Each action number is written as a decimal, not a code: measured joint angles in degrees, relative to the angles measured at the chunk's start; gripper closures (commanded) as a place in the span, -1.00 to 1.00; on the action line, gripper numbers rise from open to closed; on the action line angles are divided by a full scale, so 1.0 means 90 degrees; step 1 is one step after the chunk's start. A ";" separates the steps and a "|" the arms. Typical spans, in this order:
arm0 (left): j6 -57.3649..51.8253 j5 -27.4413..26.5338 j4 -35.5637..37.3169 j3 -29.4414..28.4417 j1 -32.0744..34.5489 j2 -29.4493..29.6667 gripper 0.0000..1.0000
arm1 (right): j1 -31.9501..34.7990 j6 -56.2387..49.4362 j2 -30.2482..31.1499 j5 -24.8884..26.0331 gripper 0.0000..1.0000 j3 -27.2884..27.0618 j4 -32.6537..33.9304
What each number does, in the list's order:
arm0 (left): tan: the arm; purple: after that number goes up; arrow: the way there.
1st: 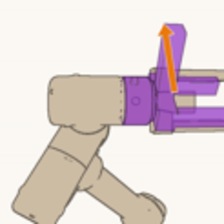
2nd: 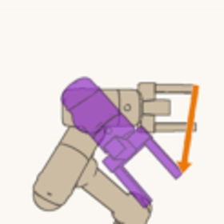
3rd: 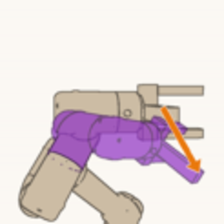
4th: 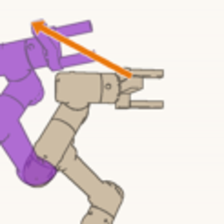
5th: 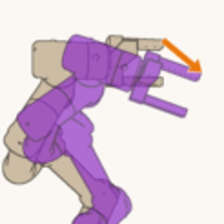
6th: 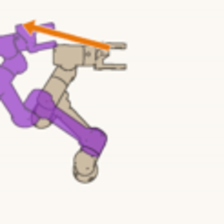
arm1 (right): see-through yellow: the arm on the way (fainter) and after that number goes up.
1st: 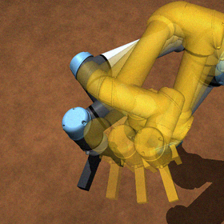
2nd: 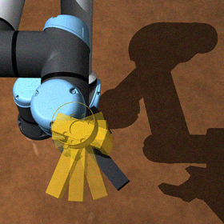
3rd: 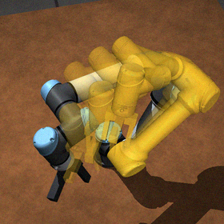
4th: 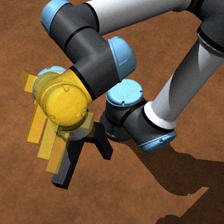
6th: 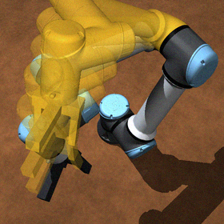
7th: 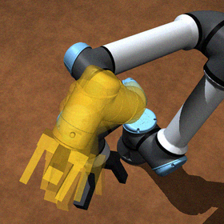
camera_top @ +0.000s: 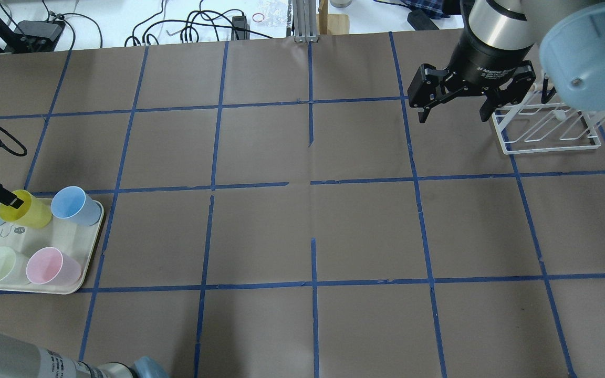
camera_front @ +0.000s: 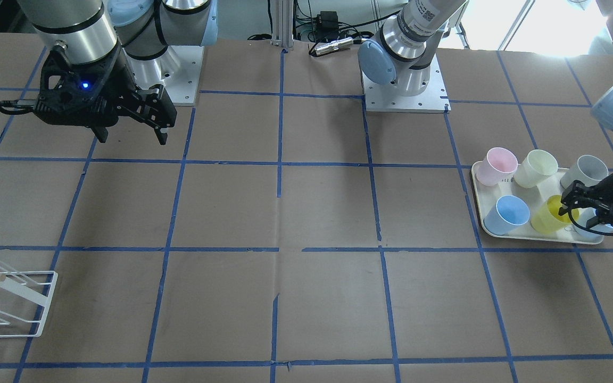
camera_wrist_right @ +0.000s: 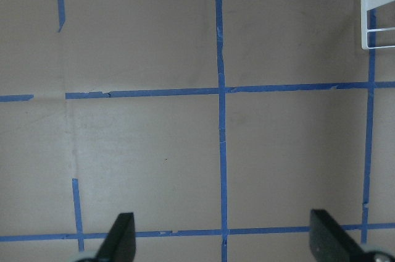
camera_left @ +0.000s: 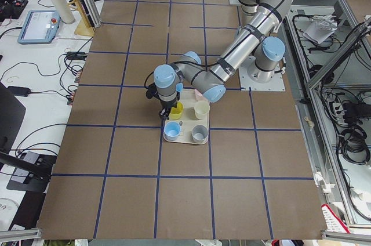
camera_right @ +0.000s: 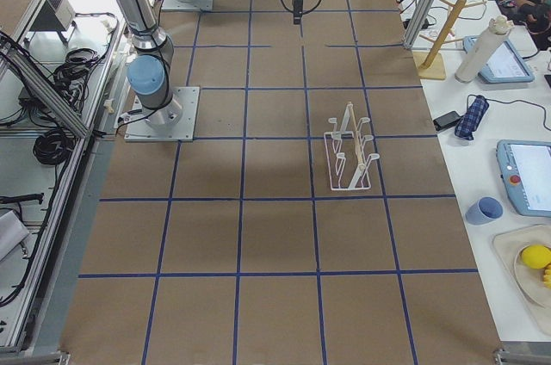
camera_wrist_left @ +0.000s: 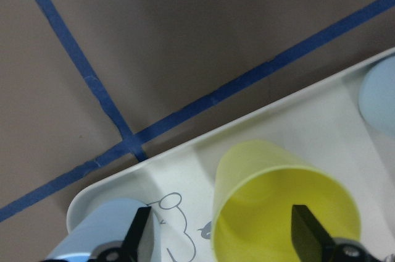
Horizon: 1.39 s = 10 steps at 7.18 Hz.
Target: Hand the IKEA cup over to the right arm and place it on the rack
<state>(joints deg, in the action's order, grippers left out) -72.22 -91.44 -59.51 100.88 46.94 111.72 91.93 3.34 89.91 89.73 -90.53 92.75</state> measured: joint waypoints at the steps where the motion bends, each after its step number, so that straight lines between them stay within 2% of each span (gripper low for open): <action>1: -0.0059 0.0003 0.0000 0.0002 -0.0001 0.0002 0.73 | 0.0000 0.0002 0.0000 0.0000 -1.00 0.0000 -0.0001; 2: -0.0135 0.0006 0.0000 0.0001 -0.0001 0.0006 1.00 | 0.0000 0.0004 0.0000 0.0005 -1.00 0.0000 -0.0002; 5: -0.0186 0.0017 -0.0013 -0.0040 -0.0014 -0.0004 1.00 | -0.0003 0.0001 0.0000 0.0014 -1.00 0.0000 -0.0013; 7: -0.0182 0.0038 -0.0196 -0.0301 0.0038 -0.0186 1.00 | 0.0000 0.0004 0.0003 0.0002 -1.00 0.0000 -0.0011; 10: 0.0374 0.0501 -0.1901 -0.1197 0.0605 -0.0768 1.00 | -0.0045 -0.0007 0.0000 0.0000 -1.00 0.0027 -0.0072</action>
<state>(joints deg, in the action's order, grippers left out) -68.85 -86.93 -76.61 90.11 52.39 104.80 91.53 3.28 89.92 89.74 -90.29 92.10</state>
